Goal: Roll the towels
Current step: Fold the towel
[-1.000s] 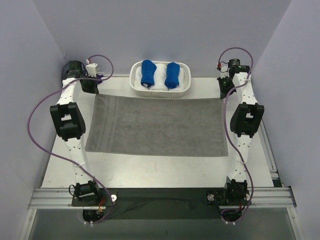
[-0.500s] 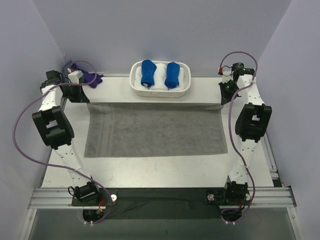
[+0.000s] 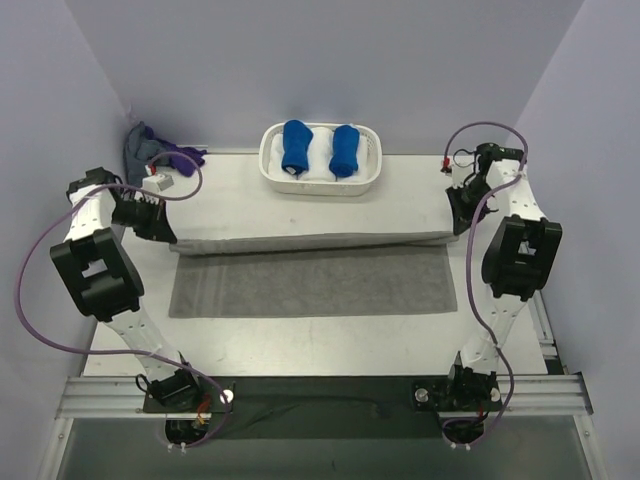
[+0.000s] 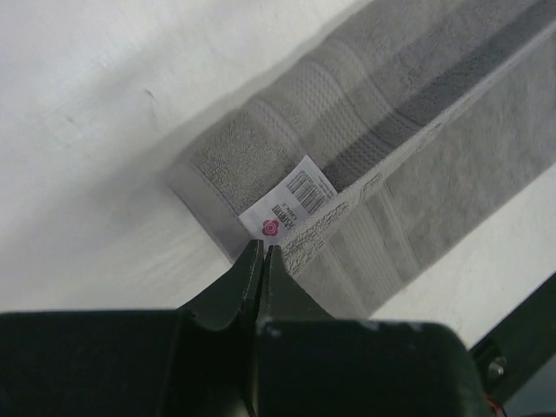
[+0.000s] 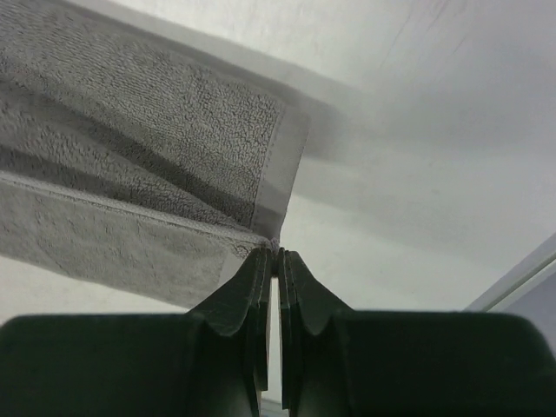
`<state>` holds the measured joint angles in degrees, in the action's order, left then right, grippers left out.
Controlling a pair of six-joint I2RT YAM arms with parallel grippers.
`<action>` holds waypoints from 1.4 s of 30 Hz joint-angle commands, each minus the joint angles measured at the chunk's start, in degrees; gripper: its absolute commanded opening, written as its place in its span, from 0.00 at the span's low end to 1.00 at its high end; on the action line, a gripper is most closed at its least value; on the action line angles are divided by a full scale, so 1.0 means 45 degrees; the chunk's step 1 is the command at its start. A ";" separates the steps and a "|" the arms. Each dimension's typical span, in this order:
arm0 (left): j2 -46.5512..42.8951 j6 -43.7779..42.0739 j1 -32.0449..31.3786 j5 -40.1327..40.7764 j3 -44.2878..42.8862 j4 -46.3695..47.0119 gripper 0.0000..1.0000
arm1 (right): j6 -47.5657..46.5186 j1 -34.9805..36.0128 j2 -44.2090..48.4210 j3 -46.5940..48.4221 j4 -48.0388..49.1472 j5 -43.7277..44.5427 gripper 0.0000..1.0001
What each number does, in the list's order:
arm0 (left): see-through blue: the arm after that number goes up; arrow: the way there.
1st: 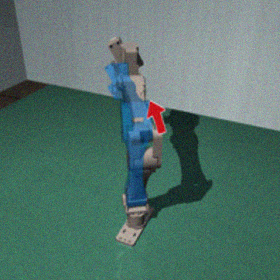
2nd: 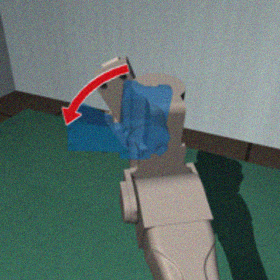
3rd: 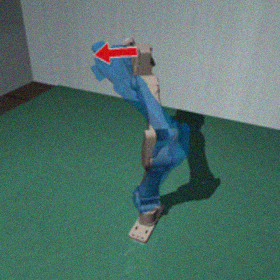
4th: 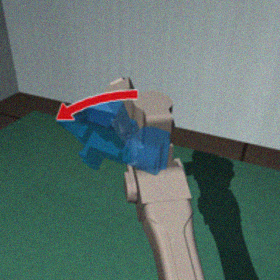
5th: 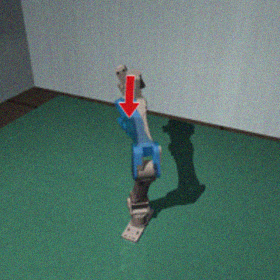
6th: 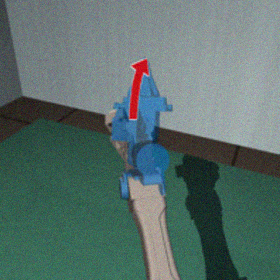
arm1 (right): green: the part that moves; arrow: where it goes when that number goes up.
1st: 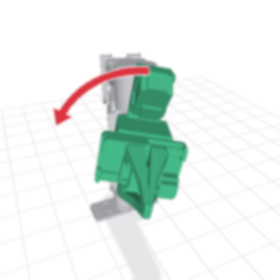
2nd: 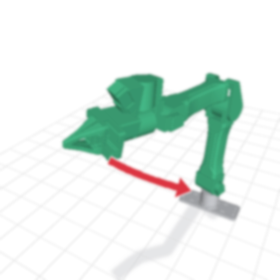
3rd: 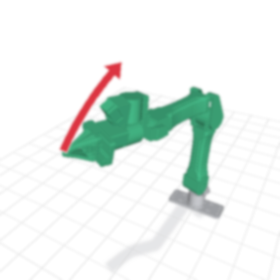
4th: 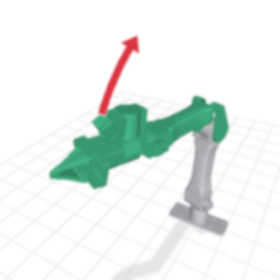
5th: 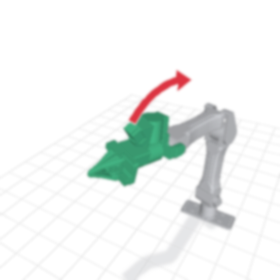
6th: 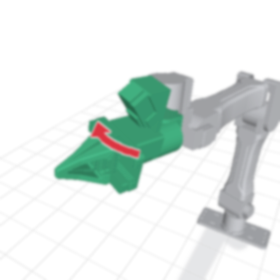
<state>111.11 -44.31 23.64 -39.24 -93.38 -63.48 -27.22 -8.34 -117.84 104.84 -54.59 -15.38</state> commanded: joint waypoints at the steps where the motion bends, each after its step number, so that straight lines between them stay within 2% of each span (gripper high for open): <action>1: -0.0492 -0.1812 0.0332 0.1431 0.0633 -0.1634 0.00 | -0.0689 -0.0529 0.0426 -0.0737 -0.1170 0.0936 0.00; 4: -0.0103 -0.1307 0.0392 0.1825 0.1220 -0.1148 0.00 | -0.0398 -0.0608 -0.0295 -0.1226 -0.0976 0.0898 0.00; 8: 0.1009 -0.0019 0.0353 0.1612 0.1084 -0.0271 0.00 | -0.0045 -0.0491 -0.1370 -0.1129 -0.0761 0.0722 0.00; 15: 0.1655 0.1253 -0.0289 0.1612 0.1494 0.1137 0.00 | 0.0267 0.0192 -0.1370 -0.1832 -0.0214 0.0953 0.00; 22: 0.2553 0.2737 -0.1540 0.2625 0.1456 0.2817 0.00 | 0.0833 0.0525 -0.2873 -0.0429 -0.0057 0.1950 0.00; 30: 0.4195 0.3812 -0.1933 0.3037 -0.1644 0.3072 0.00 | 0.1127 0.0525 -0.4398 0.2830 -0.0330 0.2597 0.00; 36: 0.3340 0.3540 -0.1913 0.3057 -0.2568 0.2370 0.00 | 0.0835 0.0427 -0.3212 0.2798 -0.0506 0.2559 0.00; 42: 0.1249 0.3422 -0.1737 0.1750 -0.1379 0.1822 0.00 | 0.0873 0.0349 -0.0964 0.1080 -0.0506 0.1563 0.00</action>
<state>125.05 -27.66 14.96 -28.01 -101.01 -54.85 -22.79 -6.09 -131.39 111.68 -54.11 -6.33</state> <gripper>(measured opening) 0.032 0.049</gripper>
